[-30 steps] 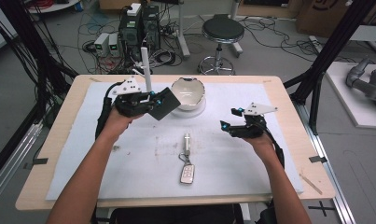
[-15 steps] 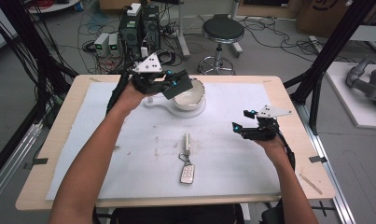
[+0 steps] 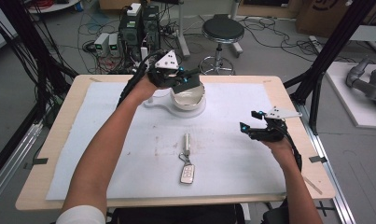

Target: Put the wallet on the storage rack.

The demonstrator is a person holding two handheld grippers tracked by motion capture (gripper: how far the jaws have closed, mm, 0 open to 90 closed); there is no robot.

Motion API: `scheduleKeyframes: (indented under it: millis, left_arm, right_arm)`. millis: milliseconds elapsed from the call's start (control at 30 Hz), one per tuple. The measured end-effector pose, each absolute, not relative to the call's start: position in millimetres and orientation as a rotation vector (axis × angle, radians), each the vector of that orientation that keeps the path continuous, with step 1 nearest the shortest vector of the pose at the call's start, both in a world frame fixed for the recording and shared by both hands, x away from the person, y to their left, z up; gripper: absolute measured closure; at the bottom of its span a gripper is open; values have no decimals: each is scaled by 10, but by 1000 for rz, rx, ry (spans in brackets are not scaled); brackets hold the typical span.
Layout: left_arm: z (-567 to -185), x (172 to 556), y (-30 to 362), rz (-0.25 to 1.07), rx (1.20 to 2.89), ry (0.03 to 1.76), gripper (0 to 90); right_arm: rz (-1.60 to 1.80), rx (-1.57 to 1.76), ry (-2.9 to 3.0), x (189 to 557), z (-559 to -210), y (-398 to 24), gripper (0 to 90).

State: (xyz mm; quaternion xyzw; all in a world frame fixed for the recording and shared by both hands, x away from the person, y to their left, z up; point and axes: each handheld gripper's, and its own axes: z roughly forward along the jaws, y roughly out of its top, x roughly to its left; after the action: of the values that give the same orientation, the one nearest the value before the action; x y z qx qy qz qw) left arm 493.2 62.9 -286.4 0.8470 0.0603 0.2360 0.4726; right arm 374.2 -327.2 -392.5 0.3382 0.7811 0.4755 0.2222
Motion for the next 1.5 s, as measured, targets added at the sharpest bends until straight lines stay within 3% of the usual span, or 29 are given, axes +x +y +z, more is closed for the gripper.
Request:
scheduleKeyframes:
  millis: [533, 733, 767, 933, 1000, 1067, 1133, 1367, 1500]
  left_arm:
    - [-3190, 5171, 484, 532, 2156, 136, 755]
    - [-3351, 5193, 448, 478, 2178, 219, 700]
    - [-3368, 5195, 457, 483, 2177, 239, 634]
    - [-3427, 5180, 557, 481, 2172, 305, 570]
    - [-3439, 5163, 612, 475, 2163, 316, 590]
    - [-3472, 5144, 651, 454, 2164, 310, 707]
    - [-3460, 5132, 656, 484, 2173, 272, 754]
    - [-3382, 5162, 670, 568, 2171, 166, 758]
    - [-3434, 5189, 671, 569, 2174, 208, 718]
  right_arm:
    - [1310, 952, 2165, 3718, -3961, -3320, 263]
    - [1313, 952, 2174, 3716, -3984, -3329, 269]
    - [1313, 952, 2171, 3717, -3984, -3337, 269]
    - [1311, 956, 2172, 3707, -3983, -3339, 269]
    - [1306, 958, 2171, 3709, -3986, -3336, 269]
    - [1305, 963, 2175, 3711, -3990, -3329, 269]
    - [1303, 960, 2176, 3716, -3996, -3323, 269]
    - [1297, 970, 2177, 3718, -4003, -3323, 269]
    - [1294, 972, 2178, 3726, -4011, -3328, 270]
